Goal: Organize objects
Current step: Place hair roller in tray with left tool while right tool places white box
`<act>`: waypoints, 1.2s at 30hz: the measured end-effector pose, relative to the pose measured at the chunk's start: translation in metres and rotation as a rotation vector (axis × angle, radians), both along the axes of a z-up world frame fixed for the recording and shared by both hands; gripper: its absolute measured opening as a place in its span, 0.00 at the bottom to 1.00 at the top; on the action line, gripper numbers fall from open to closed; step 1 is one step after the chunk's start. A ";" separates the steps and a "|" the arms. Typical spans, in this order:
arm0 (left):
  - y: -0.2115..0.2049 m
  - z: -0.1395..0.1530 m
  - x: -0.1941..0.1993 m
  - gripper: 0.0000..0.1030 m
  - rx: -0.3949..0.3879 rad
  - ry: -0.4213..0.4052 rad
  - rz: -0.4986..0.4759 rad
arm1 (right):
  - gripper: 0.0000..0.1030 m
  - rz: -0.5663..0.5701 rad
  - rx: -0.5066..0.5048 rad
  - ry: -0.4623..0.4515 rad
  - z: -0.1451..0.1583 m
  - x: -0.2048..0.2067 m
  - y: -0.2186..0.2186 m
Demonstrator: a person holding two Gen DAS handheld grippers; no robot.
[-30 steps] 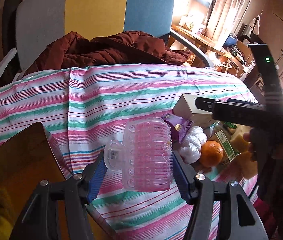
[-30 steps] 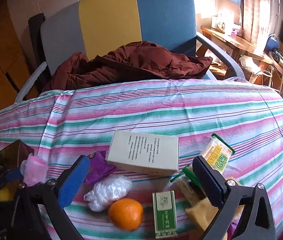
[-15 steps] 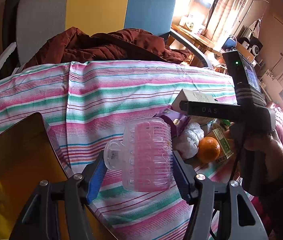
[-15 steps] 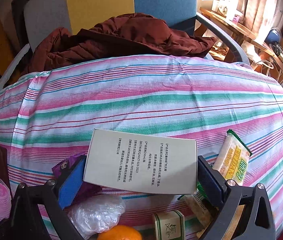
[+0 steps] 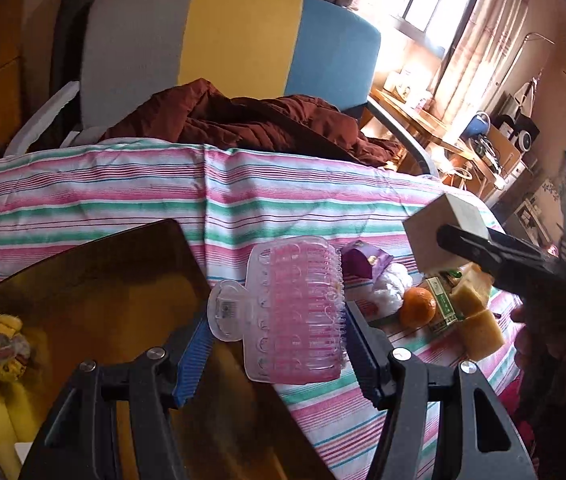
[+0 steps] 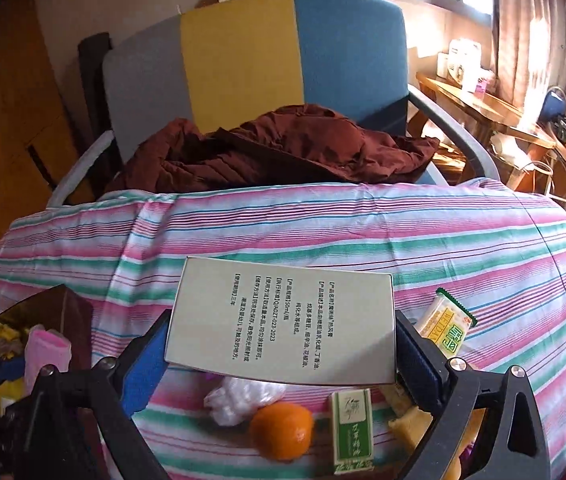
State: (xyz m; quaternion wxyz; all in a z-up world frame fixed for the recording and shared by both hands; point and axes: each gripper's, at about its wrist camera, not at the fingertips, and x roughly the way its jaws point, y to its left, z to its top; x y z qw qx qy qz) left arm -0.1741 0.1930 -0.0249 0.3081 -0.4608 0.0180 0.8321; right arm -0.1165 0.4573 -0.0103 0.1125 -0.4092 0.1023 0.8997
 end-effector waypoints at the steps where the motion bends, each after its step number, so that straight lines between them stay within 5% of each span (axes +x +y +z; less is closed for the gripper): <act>1: -0.010 0.000 -0.002 0.61 -0.006 0.001 0.020 | 0.97 0.033 -0.002 0.012 0.003 0.006 -0.011; 8: -0.058 -0.023 -0.032 0.61 -0.024 -0.065 0.099 | 0.97 0.302 -0.008 0.057 0.015 0.049 -0.112; 17: -0.049 -0.047 -0.068 0.65 0.020 -0.193 0.064 | 0.97 0.602 0.005 0.014 0.001 0.069 -0.223; 20: -0.053 -0.044 -0.076 0.78 0.021 -0.182 0.096 | 0.97 0.623 0.022 -0.015 -0.011 0.057 -0.238; 27: -0.096 -0.020 -0.077 0.79 0.095 -0.150 0.194 | 0.97 0.608 0.018 -0.089 -0.036 0.015 -0.253; 36: -0.160 -0.007 -0.026 0.79 0.100 -0.106 0.295 | 1.00 0.486 -0.064 -0.070 -0.038 -0.003 -0.252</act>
